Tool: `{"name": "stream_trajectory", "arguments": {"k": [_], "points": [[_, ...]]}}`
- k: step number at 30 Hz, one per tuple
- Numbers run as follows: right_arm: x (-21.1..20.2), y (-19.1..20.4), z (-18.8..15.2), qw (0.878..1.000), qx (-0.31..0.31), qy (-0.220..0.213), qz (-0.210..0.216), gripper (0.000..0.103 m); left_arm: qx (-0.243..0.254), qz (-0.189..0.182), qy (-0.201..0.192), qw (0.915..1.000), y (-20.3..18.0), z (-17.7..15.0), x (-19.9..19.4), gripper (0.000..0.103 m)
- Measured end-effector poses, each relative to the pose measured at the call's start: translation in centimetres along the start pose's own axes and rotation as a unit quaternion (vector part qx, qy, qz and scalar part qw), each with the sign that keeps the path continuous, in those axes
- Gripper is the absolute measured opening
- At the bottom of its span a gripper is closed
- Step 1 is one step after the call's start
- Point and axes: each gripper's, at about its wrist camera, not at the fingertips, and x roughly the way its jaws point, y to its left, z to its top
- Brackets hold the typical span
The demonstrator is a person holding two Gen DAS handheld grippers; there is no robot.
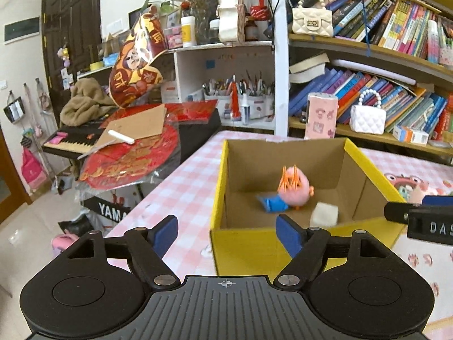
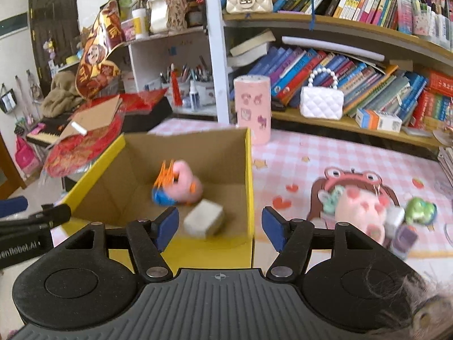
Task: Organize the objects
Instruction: 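Withdraw both tools from the yellow box toward the pink pig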
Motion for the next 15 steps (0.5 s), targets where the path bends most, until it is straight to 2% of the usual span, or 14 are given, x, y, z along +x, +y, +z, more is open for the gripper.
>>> {"name": "stream_trajectory", "arguments": {"k": [9,15], "points": [[-2.7,1.7,-4.3,1.0,-0.001,0.021,-0.019,0.064,0.004,-0.003,0.021,0.9998,1.0,-2.9,-2.7,0.082],[-4.4,2.9,-5.9,1.0,-0.001,0.025,-0.018,0.066,0.006,-0.007,0.022,0.9997,1.5,-4.2,-4.3,0.084]]}}
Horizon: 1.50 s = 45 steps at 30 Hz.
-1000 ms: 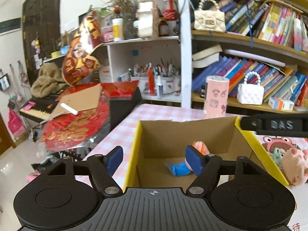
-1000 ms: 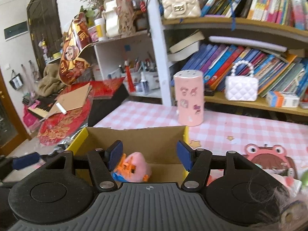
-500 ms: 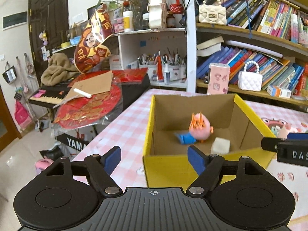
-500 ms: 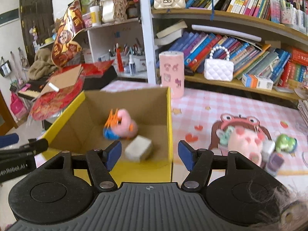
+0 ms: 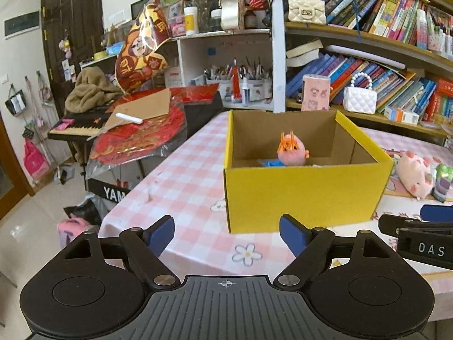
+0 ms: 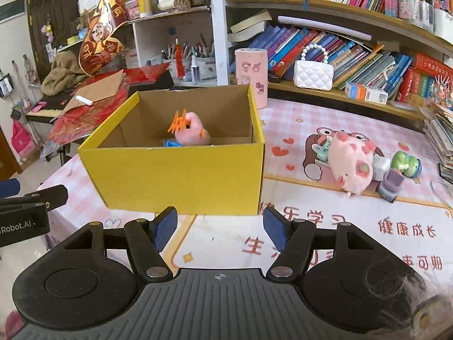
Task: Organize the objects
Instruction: 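Withdraw both tools from the yellow box toward the pink pig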
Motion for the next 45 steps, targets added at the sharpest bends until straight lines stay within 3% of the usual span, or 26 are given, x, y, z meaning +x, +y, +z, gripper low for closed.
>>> {"name": "stream_trajectory", "arguments": {"k": [13,20,34,45], "points": [[-2.1,2.1,-3.4,0.999,-0.031,0.015,-0.014,0.074,0.024,-0.024,0.016,0.9993,-0.4,-3.0,-1.4,0.088],[-2.9,1.7,-4.8,0.999,-0.012,0.028,-0.03,0.074,0.041,-0.045,0.03,0.9977,-1.2,-4.1,-1.5,0.089],[-4.6,-2.7,-6.5,0.992,0.061,0.043,-0.099,0.075,0.078,-0.112,0.045,0.9896,-5.4,-4.7,-1.2,0.089],[-4.3,-7.5,-6.2,0.987,0.076,0.046,-0.132,0.076,0.111,-0.142,0.048,0.9825,-11.1,-3.4,0.2,0.089]]}}
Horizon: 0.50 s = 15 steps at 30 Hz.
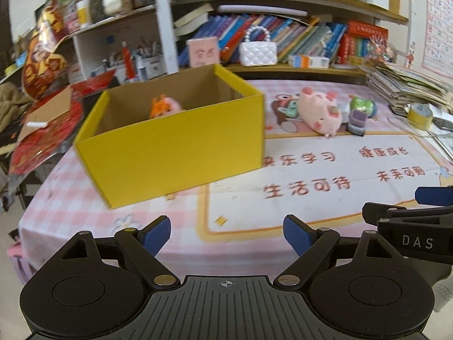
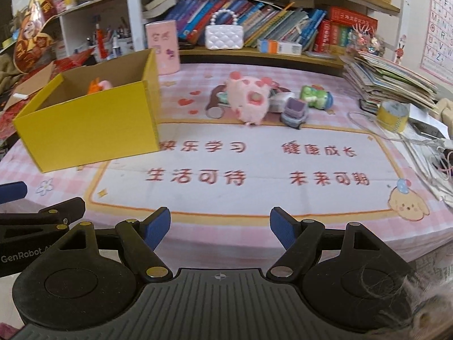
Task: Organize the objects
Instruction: 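Withdraw both tools from the yellow box toward the pink pig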
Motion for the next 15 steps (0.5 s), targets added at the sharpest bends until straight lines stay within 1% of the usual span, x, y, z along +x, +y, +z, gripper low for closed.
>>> {"name": "stream_trajectory", "arguments": {"k": [6,11,15], "points": [[1.6,-3.9,1.4,1.0,0.015,0.011,-0.012,0.079,0.03,-0.014,0.0,0.9995,-4.0,2.3,2.0,0.089],[3.1,-7.1,2.7,0.999,0.028,0.023,-0.012,0.079,0.031,-0.017,0.007,0.9994,-6.7,4.0,3.8,0.089],[4.3,-9.3,4.0,0.999,0.03,0.021,-0.004,0.079,0.03,-0.014,0.01,0.9994,-8.5,5.3,5.0,0.089]]}}
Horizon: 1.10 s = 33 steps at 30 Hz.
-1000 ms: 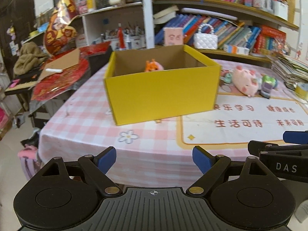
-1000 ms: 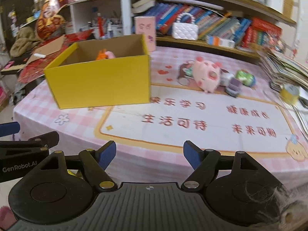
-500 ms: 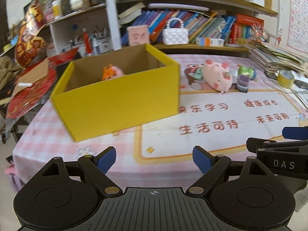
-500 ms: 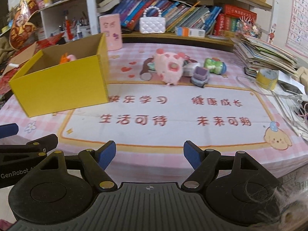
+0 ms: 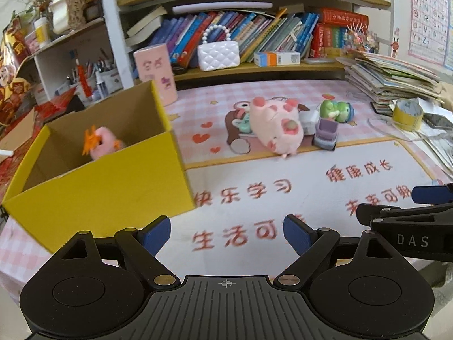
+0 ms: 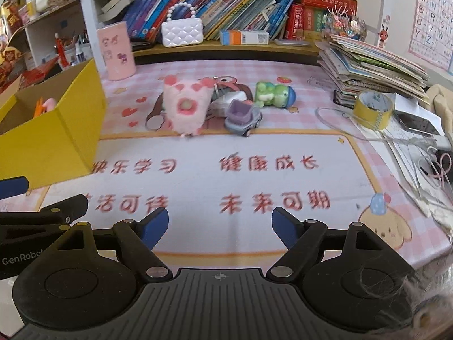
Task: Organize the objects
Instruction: 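Withdraw both tools from the yellow box toward the pink pig, then grasp the pink pig plush with left tool while right tool grasps the toy car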
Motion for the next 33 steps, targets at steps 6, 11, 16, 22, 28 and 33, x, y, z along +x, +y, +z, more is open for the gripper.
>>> {"name": "stream_trajectory", "arguments": {"k": [6,11,16,22,28,33], "points": [[1.7,-2.7,2.3,1.0,0.004,-0.004,0.016,0.079,-0.012,0.009,0.002,0.9999,-2.1,2.2,1.8,0.089],[2.9,-4.6,4.1,1.0,0.002,-0.01,0.029,0.079,-0.032,0.021,0.002,0.9993,-3.1,3.7,3.1,0.089],[4.0,-6.3,5.6,0.999,0.001,-0.017,0.038,0.079,-0.046,0.036,0.0,0.9983,-3.8,4.8,4.1,0.089],[6.0,-8.2,7.2,0.999,0.016,-0.027,0.039,0.079,-0.053,0.047,-0.004,0.9975,-4.6,5.9,5.4,0.089],[8.0,-9.2,9.0,0.998,0.016,-0.043,0.047,0.078,-0.069,0.041,-0.006,0.9967,-4.9,7.5,6.7,0.089],[10.1,-8.5,8.9,0.997,-0.042,-0.031,0.056,0.078,-0.103,0.023,-0.01,0.9944,-4.6,9.7,8.1,0.089]]}}
